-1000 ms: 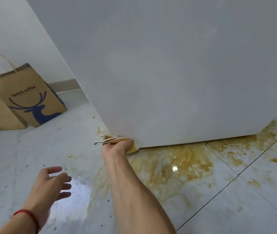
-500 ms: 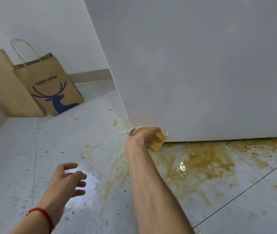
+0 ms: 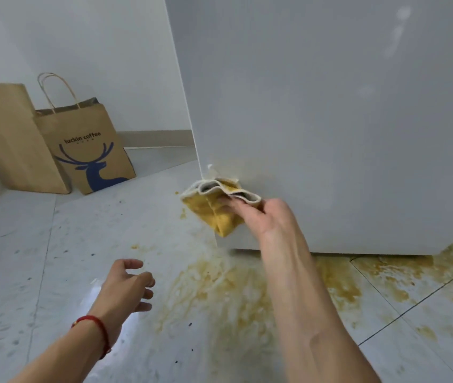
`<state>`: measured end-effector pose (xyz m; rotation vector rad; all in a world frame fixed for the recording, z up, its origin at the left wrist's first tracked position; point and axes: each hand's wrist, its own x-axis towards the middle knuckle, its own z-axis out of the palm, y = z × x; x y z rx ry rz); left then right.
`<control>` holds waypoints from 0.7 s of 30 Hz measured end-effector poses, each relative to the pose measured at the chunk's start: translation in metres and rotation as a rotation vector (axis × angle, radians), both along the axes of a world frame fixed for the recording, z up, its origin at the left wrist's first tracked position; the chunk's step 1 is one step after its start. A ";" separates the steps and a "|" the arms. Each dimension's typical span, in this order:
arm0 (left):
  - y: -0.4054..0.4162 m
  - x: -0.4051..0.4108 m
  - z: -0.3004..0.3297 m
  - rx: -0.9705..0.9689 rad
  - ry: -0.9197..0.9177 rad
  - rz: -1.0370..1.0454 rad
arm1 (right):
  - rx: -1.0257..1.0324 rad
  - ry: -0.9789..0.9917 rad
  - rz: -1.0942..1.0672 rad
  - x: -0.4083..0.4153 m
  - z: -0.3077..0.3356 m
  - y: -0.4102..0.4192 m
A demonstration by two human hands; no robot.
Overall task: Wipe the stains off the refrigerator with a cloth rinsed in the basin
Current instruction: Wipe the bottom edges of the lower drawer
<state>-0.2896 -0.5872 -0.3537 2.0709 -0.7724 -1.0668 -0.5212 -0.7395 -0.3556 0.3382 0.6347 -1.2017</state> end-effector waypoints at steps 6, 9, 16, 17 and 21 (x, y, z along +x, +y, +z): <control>-0.006 -0.003 0.007 -0.017 0.031 -0.041 | 0.022 0.000 -0.309 -0.023 0.019 0.024; -0.009 -0.010 0.004 0.006 0.063 -0.038 | 0.025 0.152 -0.289 0.031 0.005 0.023; -0.022 -0.028 0.012 -0.044 0.146 -0.026 | -0.078 0.057 -0.097 0.086 0.009 0.030; -0.021 -0.027 0.015 -0.072 0.159 -0.019 | -0.118 0.100 -0.121 0.079 0.013 0.039; -0.016 -0.023 0.024 -0.143 0.220 -0.110 | -0.315 0.340 -0.039 0.029 0.011 0.070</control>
